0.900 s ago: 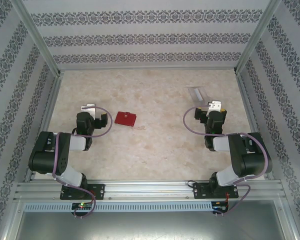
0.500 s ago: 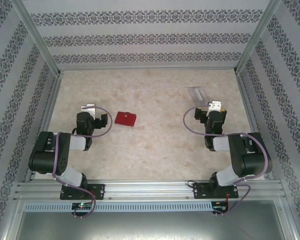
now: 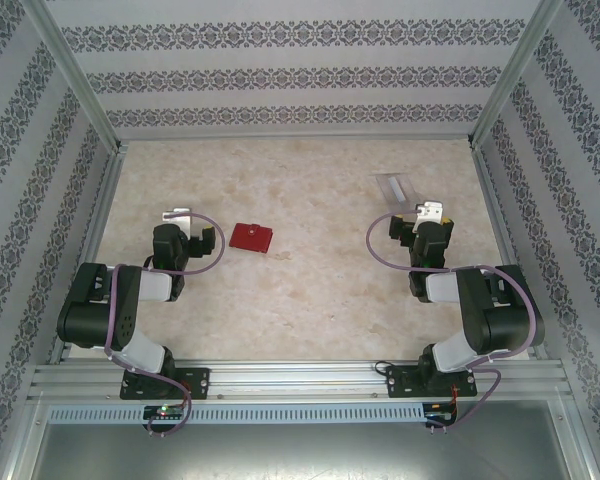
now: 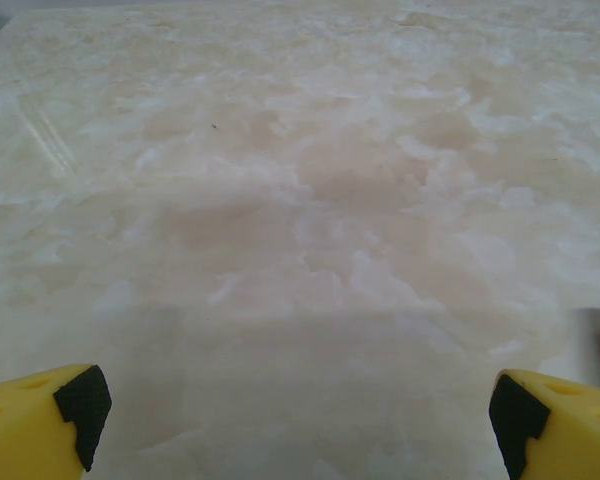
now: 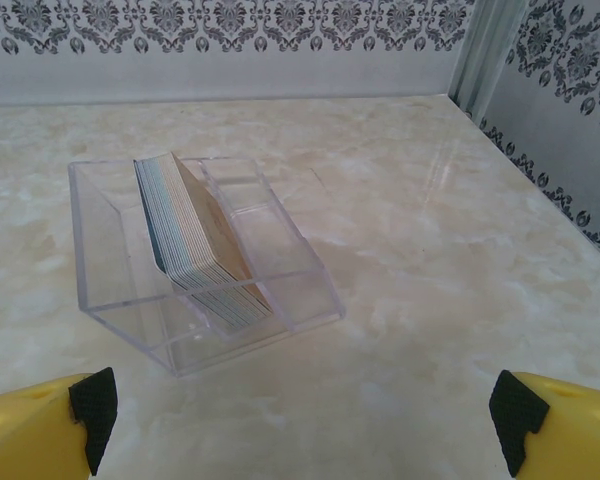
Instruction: Put the credit cards into the card holder
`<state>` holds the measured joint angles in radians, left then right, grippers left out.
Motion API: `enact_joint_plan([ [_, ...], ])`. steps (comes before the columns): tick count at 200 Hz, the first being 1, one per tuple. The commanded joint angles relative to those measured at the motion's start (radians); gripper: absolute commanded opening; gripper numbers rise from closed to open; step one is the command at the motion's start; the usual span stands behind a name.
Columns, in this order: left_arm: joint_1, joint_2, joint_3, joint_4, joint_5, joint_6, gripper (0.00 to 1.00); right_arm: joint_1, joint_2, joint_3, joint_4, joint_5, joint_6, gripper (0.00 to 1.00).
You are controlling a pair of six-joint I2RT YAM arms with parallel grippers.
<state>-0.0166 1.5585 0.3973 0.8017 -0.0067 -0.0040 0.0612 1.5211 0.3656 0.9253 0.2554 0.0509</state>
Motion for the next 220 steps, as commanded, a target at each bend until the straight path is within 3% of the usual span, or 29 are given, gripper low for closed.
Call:
enact_joint_plan([
  [1,0.017,0.002,0.018,0.025,0.016,-0.002,0.99,-0.006,-0.012,-0.008,0.025,0.038,0.025,0.98],
  [24,0.013,-0.045,0.048,-0.062,0.017,0.007,0.99,-0.007,-0.032,-0.054,0.066,0.03,0.025,0.98],
  [57,0.007,-0.254,0.282,-0.654,-0.021,-0.169,0.99,0.009,-0.047,-0.102,0.148,0.013,-0.006,0.98],
  [79,0.007,-0.307,0.374,-0.846,0.063,-0.238,0.99,0.048,-0.093,-0.096,0.135,0.058,-0.047,0.98],
  [95,0.009,-0.335,0.384,-0.898,0.074,-0.339,0.99,0.051,-0.23,-0.034,-0.096,0.098,-0.032,0.98],
  [117,0.012,-0.343,0.405,-1.049,-0.005,-0.623,0.99,0.042,-0.382,0.072,-0.386,0.059,0.041,0.98],
  [133,0.017,-0.324,0.411,-1.038,0.149,-0.637,0.99,0.034,-0.459,0.128,-0.56,0.023,0.225,0.98],
  [147,0.012,-0.298,0.397,-1.004,0.282,-0.675,1.0,-0.015,-0.457,0.178,-0.634,-0.275,0.285,0.96],
  [163,-0.01,-0.254,0.341,-0.871,0.421,-0.686,0.81,0.0,-0.413,0.259,-0.764,-0.385,0.315,0.88],
  [220,-0.123,0.033,0.492,-0.926,0.38,-0.573,0.74,0.19,-0.311,0.372,-0.96,-0.424,0.276,0.85],
])
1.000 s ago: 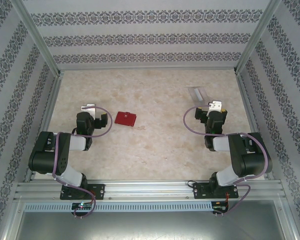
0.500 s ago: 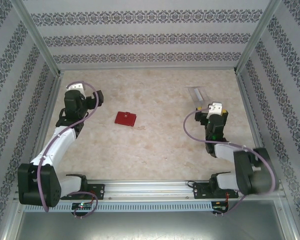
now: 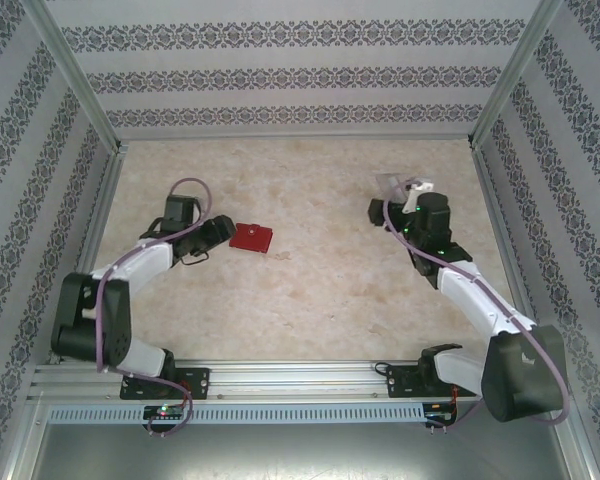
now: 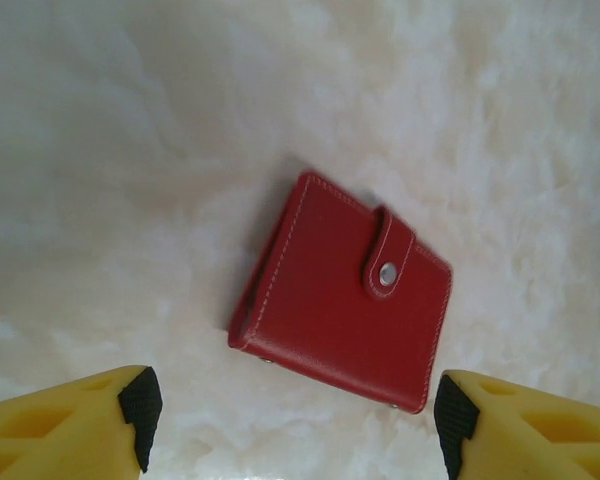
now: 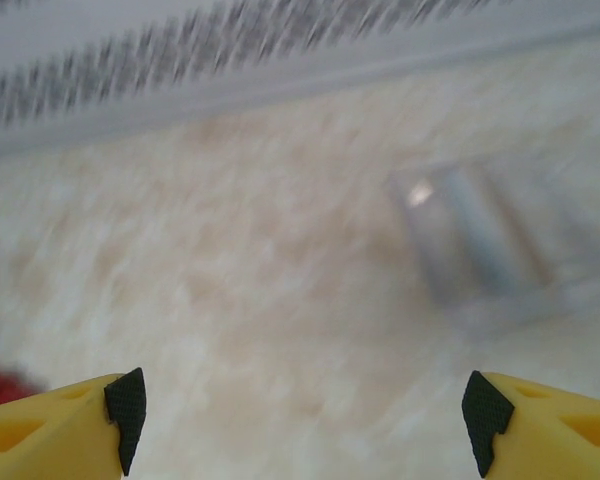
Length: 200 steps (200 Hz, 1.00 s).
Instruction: Put the credit cards into the card holder
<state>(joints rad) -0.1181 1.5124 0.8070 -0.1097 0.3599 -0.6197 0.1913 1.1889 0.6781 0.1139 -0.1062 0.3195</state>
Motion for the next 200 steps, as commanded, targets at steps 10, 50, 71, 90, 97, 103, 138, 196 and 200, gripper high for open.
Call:
enact_joint_plan([
  [10,-0.021,0.114,0.102,0.0,0.01,0.043,0.73,0.072,0.024,0.06,-0.154,-0.063,0.023,0.84],
  [50,-0.024,0.308,0.247,-0.043,0.006,0.083,0.72,0.077,-0.007,0.046,-0.189,-0.093,0.022,0.82],
  [71,-0.025,0.387,0.297,-0.046,0.054,0.104,0.56,0.079,0.018,0.062,-0.198,-0.18,-0.004,0.79],
  [90,-0.027,0.407,0.303,-0.033,0.075,0.104,0.39,0.092,0.07,0.116,-0.259,-0.217,-0.022,0.76],
  [97,-0.03,0.411,0.306,-0.036,0.086,0.109,0.36,0.097,0.086,0.129,-0.267,-0.222,-0.017,0.75],
  [103,-0.033,0.413,0.311,-0.041,0.093,0.117,0.35,0.1,0.098,0.137,-0.268,-0.223,-0.008,0.74],
  [138,-0.05,0.424,0.342,-0.101,0.125,0.161,0.34,0.105,0.162,0.181,-0.277,-0.28,0.013,0.74],
  [196,-0.064,0.445,0.348,-0.086,0.288,0.238,0.18,0.158,0.291,0.247,-0.294,-0.349,0.044,0.67],
  [200,-0.068,0.451,0.356,-0.086,0.303,0.249,0.18,0.163,0.298,0.253,-0.3,-0.352,0.04,0.66],
])
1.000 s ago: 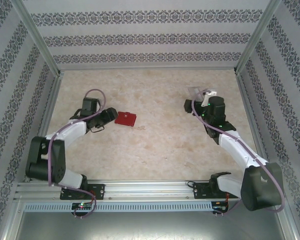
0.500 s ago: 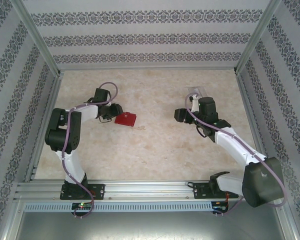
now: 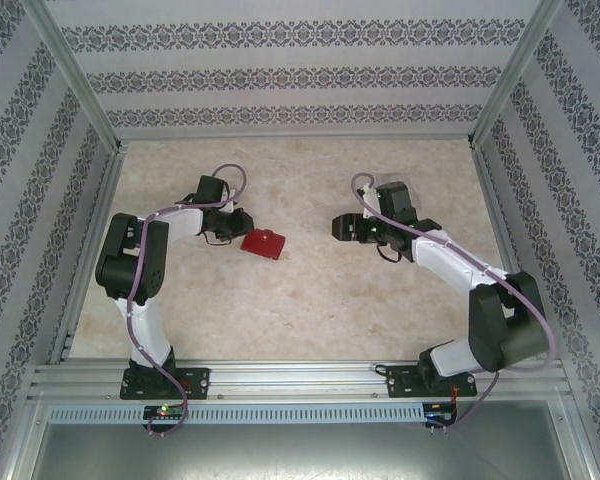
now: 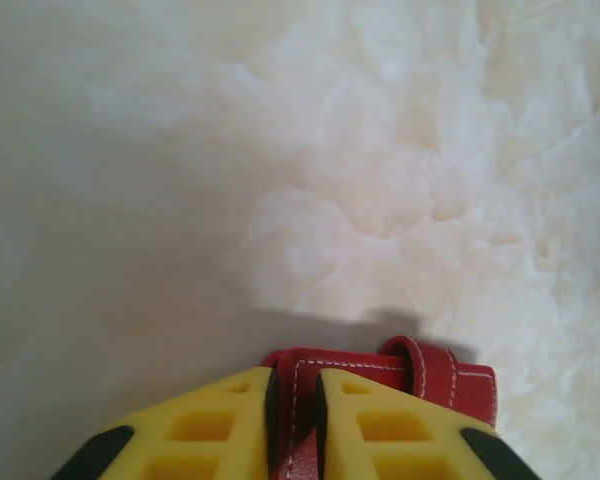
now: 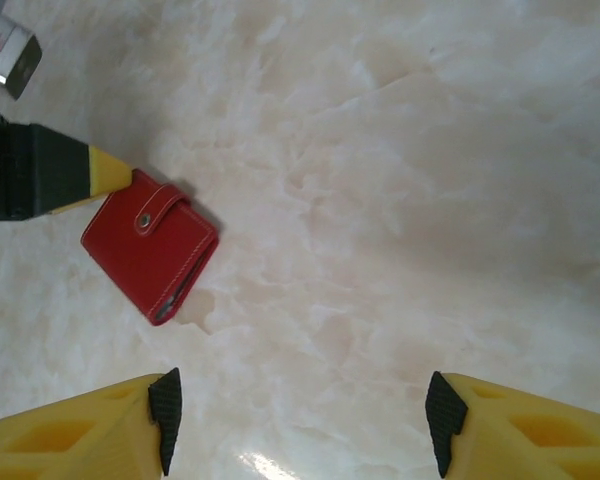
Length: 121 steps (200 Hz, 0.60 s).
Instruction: Put the credit cards into the card holder
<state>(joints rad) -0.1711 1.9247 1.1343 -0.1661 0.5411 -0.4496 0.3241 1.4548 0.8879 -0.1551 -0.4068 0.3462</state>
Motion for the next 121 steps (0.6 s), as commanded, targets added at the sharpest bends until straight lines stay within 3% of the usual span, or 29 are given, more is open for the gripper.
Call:
enact_joint_plan([
  [1,-0.016,0.041,0.03,-0.03,0.124,0.082,0.18,0.031,0.035,0.045,-0.032,-0.052,0.012,0.66],
  [42,-0.063,0.162,0.148,0.0,0.256,0.134,0.2,0.045,0.079,0.075,-0.116,-0.029,-0.017,0.64],
  [76,-0.137,0.234,0.269,-0.013,0.352,0.191,0.07,0.038,0.087,0.1,-0.201,0.001,-0.056,0.6],
  [93,-0.17,0.248,0.319,-0.049,0.416,0.253,0.07,0.039,0.106,0.107,-0.219,-0.023,-0.062,0.57],
  [101,-0.183,0.253,0.34,-0.079,0.437,0.297,0.15,0.042,0.116,0.112,-0.229,-0.031,-0.067,0.56],
  [112,-0.195,0.266,0.37,-0.135,0.458,0.34,0.39,0.045,0.131,0.118,-0.246,-0.025,-0.076,0.55],
  [121,-0.194,0.27,0.388,-0.158,0.495,0.358,0.46,0.044,0.138,0.115,-0.248,-0.017,-0.077,0.56],
])
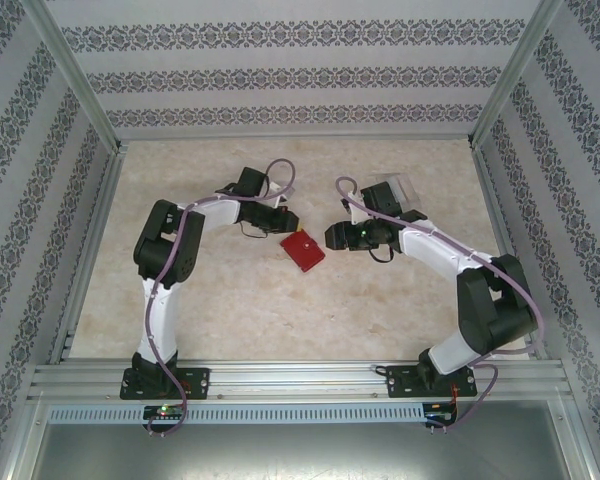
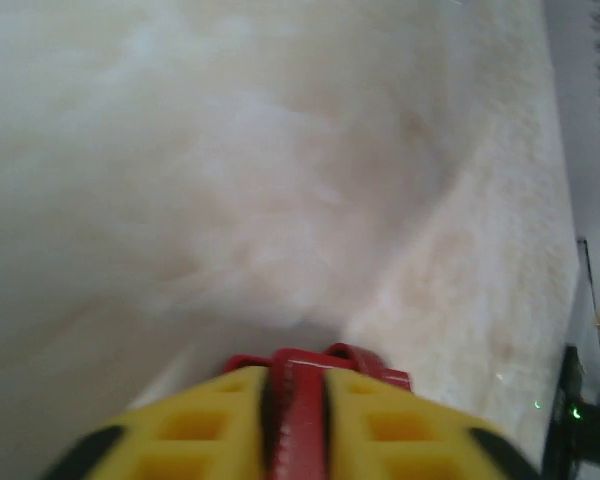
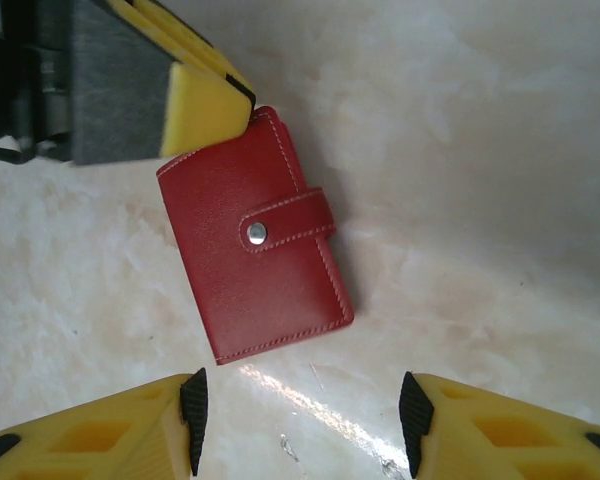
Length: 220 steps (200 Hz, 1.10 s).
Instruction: Put the credit cards into the card holder
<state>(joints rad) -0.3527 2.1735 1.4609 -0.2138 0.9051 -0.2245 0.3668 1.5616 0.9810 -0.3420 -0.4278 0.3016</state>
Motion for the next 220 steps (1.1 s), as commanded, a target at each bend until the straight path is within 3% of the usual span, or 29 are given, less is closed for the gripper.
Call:
enact_joint_plan([
  [1,-0.012,0.022,0.062,-0.112,0.135,0.134,0.47,0.001,0.033,0.02,-0.061,0.005,-0.033,0.56],
  [10,-0.006,0.016,0.062,-0.119,0.153,0.136,0.58,0.002,0.044,0.016,-0.058,0.01,-0.038,0.56],
  [15,-0.002,0.005,0.054,-0.113,0.153,0.133,0.69,0.002,0.053,0.02,-0.059,0.016,-0.042,0.56],
  [23,0.008,-0.023,0.023,-0.08,0.143,0.116,0.97,0.003,0.073,0.028,-0.07,0.023,-0.054,0.56],
  [26,0.011,-0.037,0.008,-0.066,0.137,0.106,1.0,0.003,0.081,0.032,-0.073,0.024,-0.059,0.56],
  [50,0.057,-0.168,-0.123,0.081,0.068,0.001,1.0,0.007,0.128,0.044,-0.065,-0.002,-0.063,0.57],
  [94,0.083,-0.536,-0.458,0.227,-0.269,-0.149,0.99,0.036,0.217,0.097,-0.029,-0.033,-0.048,0.55],
  [122,0.077,-0.688,-0.646,0.305,-0.334,-0.25,0.99,0.054,0.295,0.146,-0.024,-0.073,-0.043,0.49],
  [148,0.055,-0.747,-0.738,0.283,-0.406,-0.295,0.99,0.075,0.334,0.157,-0.024,-0.107,-0.014,0.46],
  [186,0.01,-0.75,-0.821,0.347,-0.414,-0.333,1.0,0.094,0.307,0.105,0.022,-0.195,0.035,0.44],
  [200,-0.003,-0.726,-0.83,0.366,-0.41,-0.337,0.94,0.103,0.286,0.08,0.064,-0.238,0.068,0.41],
  [220,-0.011,-0.686,-0.853,0.463,-0.386,-0.374,0.78,0.119,0.263,0.058,0.101,-0.247,0.1,0.38],
])
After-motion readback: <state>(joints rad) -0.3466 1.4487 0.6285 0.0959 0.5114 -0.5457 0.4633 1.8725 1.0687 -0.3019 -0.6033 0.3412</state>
